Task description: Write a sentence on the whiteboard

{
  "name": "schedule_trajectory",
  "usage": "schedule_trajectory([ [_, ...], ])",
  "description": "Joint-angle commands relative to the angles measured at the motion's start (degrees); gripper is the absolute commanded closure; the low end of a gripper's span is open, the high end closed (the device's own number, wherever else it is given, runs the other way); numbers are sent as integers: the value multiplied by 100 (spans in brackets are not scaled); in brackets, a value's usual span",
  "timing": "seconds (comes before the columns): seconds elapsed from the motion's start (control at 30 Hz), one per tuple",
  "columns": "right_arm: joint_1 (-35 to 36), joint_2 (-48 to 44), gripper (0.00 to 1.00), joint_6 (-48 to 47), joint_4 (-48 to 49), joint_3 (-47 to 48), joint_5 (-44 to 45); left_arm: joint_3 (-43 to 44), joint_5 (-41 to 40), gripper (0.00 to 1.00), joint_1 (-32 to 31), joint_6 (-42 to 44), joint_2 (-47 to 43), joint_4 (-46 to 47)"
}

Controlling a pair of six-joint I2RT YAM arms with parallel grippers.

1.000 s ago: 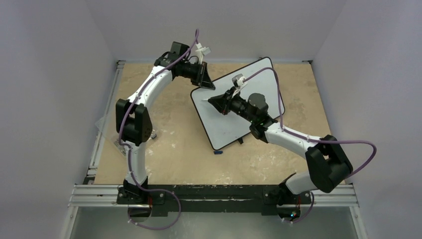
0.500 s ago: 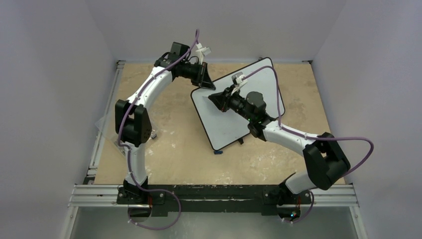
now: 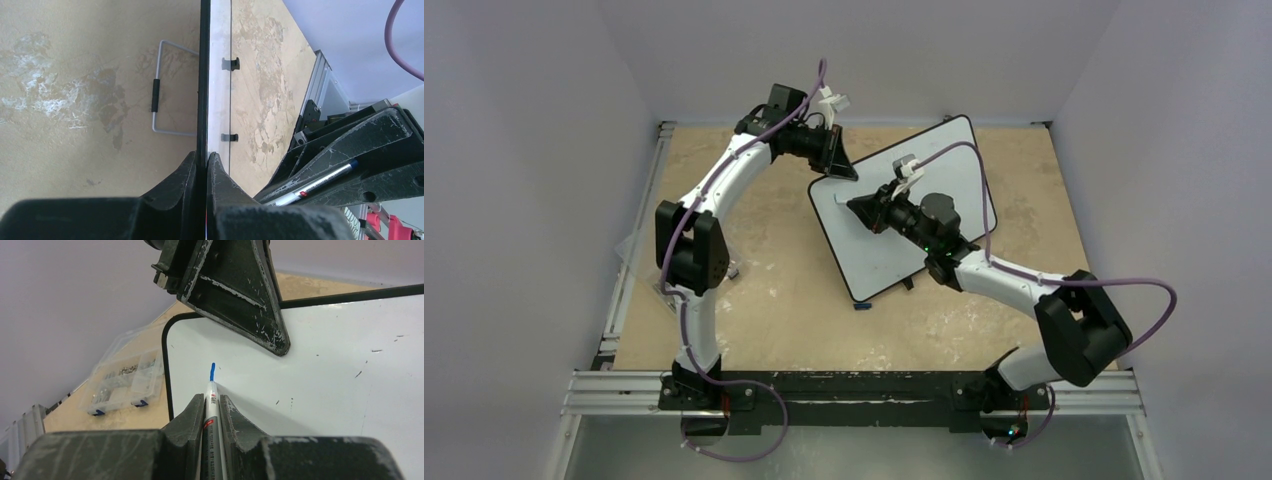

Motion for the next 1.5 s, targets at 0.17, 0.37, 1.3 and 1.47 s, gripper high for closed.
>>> schedule_trajectory([
  [0.17,22,-318,100,92,-111,-547,170,193,-664,100,-221,598,-282,-114],
  [0.37,31,-493,100,107,-241,-798,101,202,-788,100,-255,593,-341,-157],
  [1.3,27,-1104,100,181,-132,-74,458,37,-1399,100,-493,986,-589,-291],
  [1.47,30,-1130,100,185,-173,-109,789,-2,-1387,100,-510,984,-640,-282],
])
